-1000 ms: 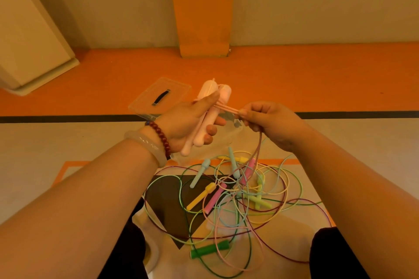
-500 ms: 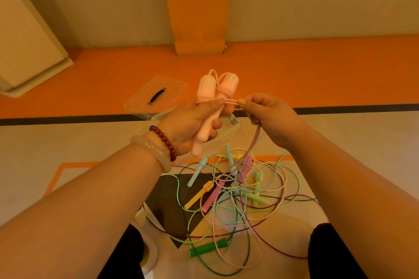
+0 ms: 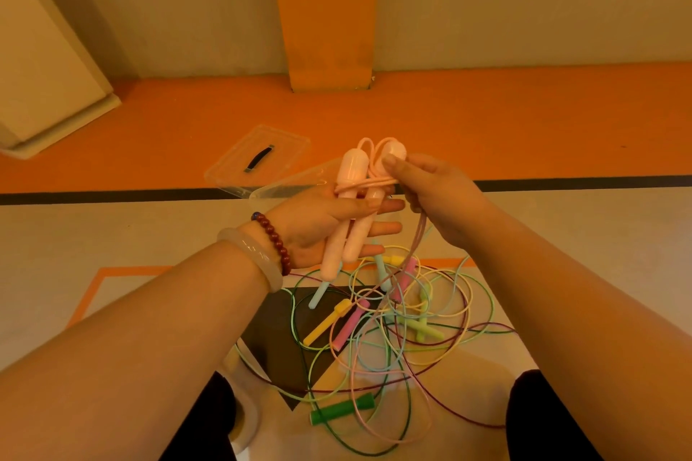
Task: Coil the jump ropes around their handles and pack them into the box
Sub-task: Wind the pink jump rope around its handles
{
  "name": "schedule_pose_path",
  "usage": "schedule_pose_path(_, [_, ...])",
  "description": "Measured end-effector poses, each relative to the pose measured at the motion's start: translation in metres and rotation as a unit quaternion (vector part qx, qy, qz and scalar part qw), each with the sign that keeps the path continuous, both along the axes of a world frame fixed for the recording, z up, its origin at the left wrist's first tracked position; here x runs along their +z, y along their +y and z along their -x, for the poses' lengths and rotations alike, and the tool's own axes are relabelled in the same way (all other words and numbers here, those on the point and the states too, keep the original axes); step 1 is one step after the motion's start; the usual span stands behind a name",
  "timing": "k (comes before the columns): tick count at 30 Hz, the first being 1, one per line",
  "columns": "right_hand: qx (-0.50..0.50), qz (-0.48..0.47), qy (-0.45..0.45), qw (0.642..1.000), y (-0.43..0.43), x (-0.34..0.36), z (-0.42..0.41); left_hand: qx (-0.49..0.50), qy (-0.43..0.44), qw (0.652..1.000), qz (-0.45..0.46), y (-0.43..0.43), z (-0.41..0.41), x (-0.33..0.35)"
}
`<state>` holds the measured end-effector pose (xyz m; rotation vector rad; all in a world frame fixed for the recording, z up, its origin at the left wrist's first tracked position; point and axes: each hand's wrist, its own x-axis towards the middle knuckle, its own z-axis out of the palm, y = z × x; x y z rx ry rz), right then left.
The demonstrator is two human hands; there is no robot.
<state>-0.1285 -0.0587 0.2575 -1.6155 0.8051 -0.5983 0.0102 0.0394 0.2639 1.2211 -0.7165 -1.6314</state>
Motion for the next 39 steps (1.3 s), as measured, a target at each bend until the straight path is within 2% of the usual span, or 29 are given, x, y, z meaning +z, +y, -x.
schedule_pose_path(8, [0.005, -0.017, -0.011, 1.000, 0.001, -0.004, -0.004, 0.016, 0.053, 0.998, -0.005, -0.003, -0.001, -0.001])
schedule_pose_path(16, [-0.023, 0.055, 0.021, 0.998, 0.000, -0.013, 0.002, 0.060, 0.082, 0.995, 0.013, -0.004, -0.008, 0.004])
schedule_pose_path(21, [0.000, 0.131, 0.027, 0.991, -0.004, -0.008, 0.002, 0.071, 0.068, 0.995, 0.008, -0.005, -0.008, 0.004])
schedule_pose_path(27, [0.026, 0.137, 0.041, 0.989, -0.003, -0.011, 0.005, 0.145, 0.024, 0.989, -0.009, -0.009, -0.006, 0.001])
schedule_pose_path(32, [0.016, 0.200, 0.039, 0.979, -0.004, -0.009, 0.005, 0.154, 0.044, 0.987, 0.003, -0.010, -0.010, 0.002])
schedule_pose_path(35, [-0.005, 0.302, 0.018, 0.953, 0.001, -0.013, 0.003, 0.153, 0.053, 0.987, 0.003, -0.009, -0.014, 0.004])
schedule_pose_path(36, [-0.010, 0.301, 0.006, 0.954, 0.001, -0.014, 0.002, 0.154, 0.057, 0.986, 0.009, -0.008, -0.015, 0.005])
schedule_pose_path(39, [-0.006, 0.204, -0.002, 0.979, 0.003, -0.011, -0.001, 0.161, 0.047, 0.985, 0.029, -0.007, -0.017, 0.006])
